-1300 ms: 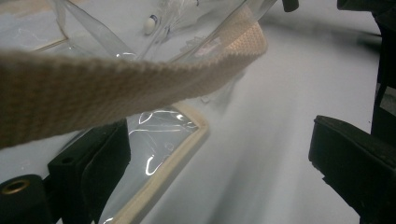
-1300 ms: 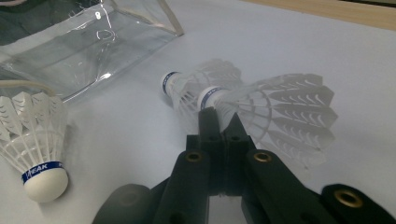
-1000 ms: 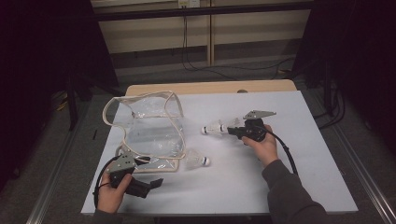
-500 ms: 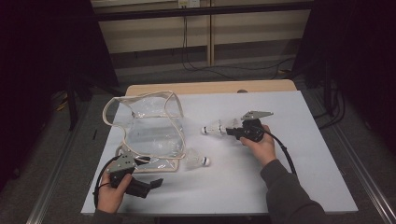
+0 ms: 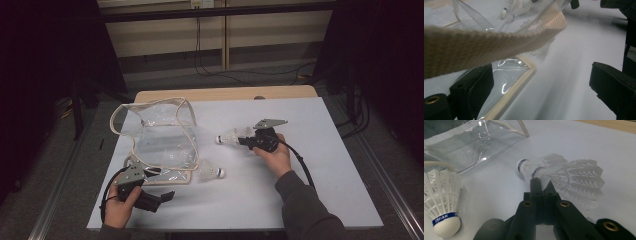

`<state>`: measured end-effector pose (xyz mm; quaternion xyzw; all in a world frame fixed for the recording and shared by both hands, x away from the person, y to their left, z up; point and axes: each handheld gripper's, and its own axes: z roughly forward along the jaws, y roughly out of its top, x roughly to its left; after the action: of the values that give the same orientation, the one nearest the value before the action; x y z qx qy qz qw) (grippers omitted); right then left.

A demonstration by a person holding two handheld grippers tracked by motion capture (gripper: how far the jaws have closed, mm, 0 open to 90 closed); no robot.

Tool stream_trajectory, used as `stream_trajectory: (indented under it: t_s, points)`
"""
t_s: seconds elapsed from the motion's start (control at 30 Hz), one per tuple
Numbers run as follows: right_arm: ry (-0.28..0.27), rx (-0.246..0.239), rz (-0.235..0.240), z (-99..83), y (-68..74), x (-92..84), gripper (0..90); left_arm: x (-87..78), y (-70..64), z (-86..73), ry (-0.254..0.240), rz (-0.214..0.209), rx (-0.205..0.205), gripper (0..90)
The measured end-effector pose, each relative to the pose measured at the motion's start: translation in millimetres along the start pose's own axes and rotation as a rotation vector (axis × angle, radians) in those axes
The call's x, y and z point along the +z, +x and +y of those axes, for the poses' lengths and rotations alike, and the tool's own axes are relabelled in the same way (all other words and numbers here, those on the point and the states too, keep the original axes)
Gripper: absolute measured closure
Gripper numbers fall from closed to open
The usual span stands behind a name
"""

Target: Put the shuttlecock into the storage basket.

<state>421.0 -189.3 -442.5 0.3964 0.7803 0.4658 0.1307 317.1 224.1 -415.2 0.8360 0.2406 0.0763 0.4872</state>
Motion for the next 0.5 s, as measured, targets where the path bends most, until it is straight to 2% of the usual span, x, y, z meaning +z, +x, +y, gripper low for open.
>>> stream_trajectory:
  t_s: [0.5]
  points:
    - [0.007,-0.010,0.025,1.2,6.4,4.4,90.0,0.1,-0.1,0.0,0.000,0.000,-0.001,5.5]
